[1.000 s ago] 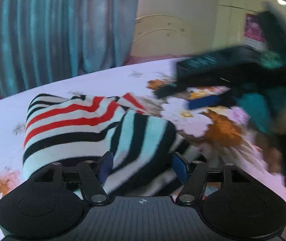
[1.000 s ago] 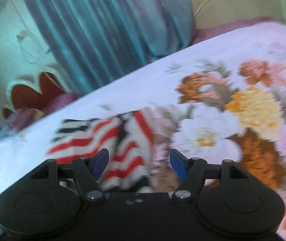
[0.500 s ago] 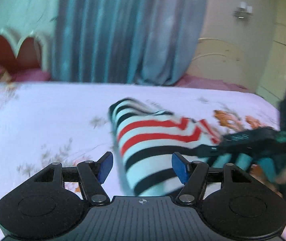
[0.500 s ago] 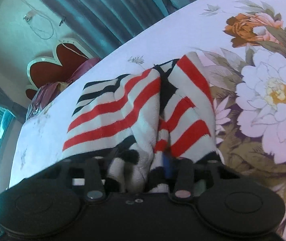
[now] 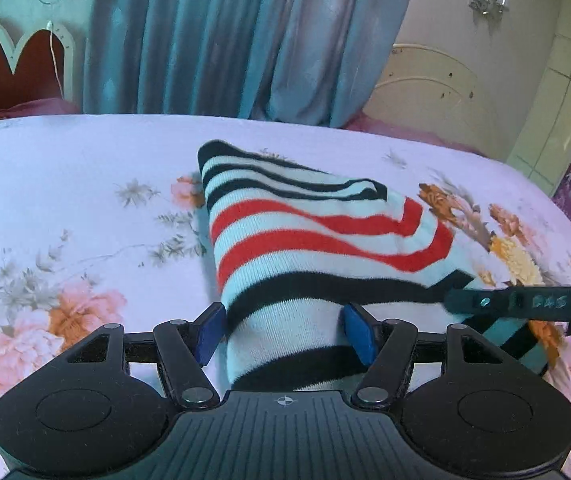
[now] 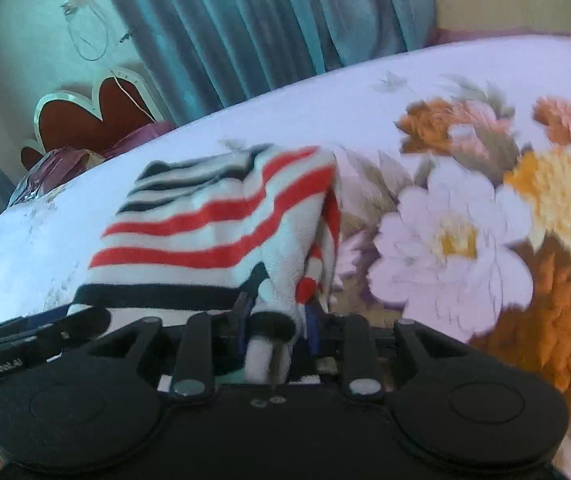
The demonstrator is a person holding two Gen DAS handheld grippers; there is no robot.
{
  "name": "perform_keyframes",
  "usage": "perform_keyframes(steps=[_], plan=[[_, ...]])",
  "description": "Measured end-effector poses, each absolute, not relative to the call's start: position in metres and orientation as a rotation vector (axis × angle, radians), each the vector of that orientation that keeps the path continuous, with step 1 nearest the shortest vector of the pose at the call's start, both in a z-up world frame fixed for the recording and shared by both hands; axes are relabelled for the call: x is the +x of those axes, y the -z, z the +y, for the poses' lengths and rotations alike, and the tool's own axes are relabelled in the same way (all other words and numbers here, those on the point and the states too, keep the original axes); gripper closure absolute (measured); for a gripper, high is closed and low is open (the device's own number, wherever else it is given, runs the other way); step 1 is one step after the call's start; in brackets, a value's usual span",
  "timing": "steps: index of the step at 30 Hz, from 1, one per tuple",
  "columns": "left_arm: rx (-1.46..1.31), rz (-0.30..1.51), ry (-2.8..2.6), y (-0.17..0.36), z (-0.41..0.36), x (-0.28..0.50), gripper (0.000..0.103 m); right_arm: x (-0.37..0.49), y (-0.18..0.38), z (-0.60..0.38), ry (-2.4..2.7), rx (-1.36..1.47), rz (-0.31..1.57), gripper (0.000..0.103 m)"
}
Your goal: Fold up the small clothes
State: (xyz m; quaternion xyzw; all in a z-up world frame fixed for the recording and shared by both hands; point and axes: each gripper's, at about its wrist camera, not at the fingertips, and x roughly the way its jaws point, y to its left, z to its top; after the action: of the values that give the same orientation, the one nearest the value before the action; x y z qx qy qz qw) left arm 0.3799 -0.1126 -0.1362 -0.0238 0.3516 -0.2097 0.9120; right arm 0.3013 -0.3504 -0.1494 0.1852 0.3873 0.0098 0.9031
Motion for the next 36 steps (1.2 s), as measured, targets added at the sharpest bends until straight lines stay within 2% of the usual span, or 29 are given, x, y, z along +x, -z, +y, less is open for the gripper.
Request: perform_keyframes(steps=[3,7,8,9,11,15,18,22,24,28,31,32,33,36], plan=[[-0.029,0.711,0.431,0.135,-0.114,0.377,0.039,0.292,0.142,-0.355,-0.014,0.434,0.787,0.066],[-0.041,0.720,0.437,0.137,-0.106,0.377,0.039,0.264,0.133,-0.363,-0.024,0.479,0.781,0.063],[-0.041,0.718,0.437,0.138,-0.105,0.375,0.039,0.259,0.132,-0.360,-0.019,0.463,0.783,0.064],[-0.041,0.716,0.438,0.137,-0.105,0.375,0.038,0.253,0.133,-0.356,-0.007,0.440,0.786,0.073],[-0.052,0.723,0.442,0.141,-0.105,0.376,0.038,0.245,0.140,-0.352,0.016,0.391,0.805,0.082],[-0.055,0.738,0.451,0.144,-0.105,0.378,0.036,0.240,0.162,-0.353,0.064,0.381,0.846,0.081],[-0.049,0.740,0.456,0.135,-0.105,0.377,0.037,0.240,0.151,-0.356,0.074,0.408,0.834,0.073],[-0.089,0.687,0.448,0.115,-0.094,0.374,0.036,0.240,0.119,-0.358,0.092,0.374,0.755,0.070],[-0.096,0.660,0.445,0.105,-0.094,0.378,0.036,0.248,0.105,-0.355,0.098,0.354,0.714,0.061],[-0.087,0.644,0.450,0.095,-0.106,0.401,0.036,0.284,0.092,-0.347,0.111,0.362,0.677,0.057],[-0.051,0.644,0.442,0.096,-0.120,0.421,0.036,0.316,0.092,-0.334,0.131,0.336,0.672,0.066],[-0.050,0.654,0.437,0.098,-0.123,0.427,0.036,0.328,0.096,-0.330,0.137,0.329,0.683,0.076],[-0.051,0.667,0.430,0.101,-0.126,0.434,0.037,0.338,0.101,-0.328,0.142,0.327,0.695,0.080],[-0.042,0.705,0.406,0.117,-0.129,0.449,0.037,0.365,0.114,-0.324,0.155,0.305,0.722,0.082]])
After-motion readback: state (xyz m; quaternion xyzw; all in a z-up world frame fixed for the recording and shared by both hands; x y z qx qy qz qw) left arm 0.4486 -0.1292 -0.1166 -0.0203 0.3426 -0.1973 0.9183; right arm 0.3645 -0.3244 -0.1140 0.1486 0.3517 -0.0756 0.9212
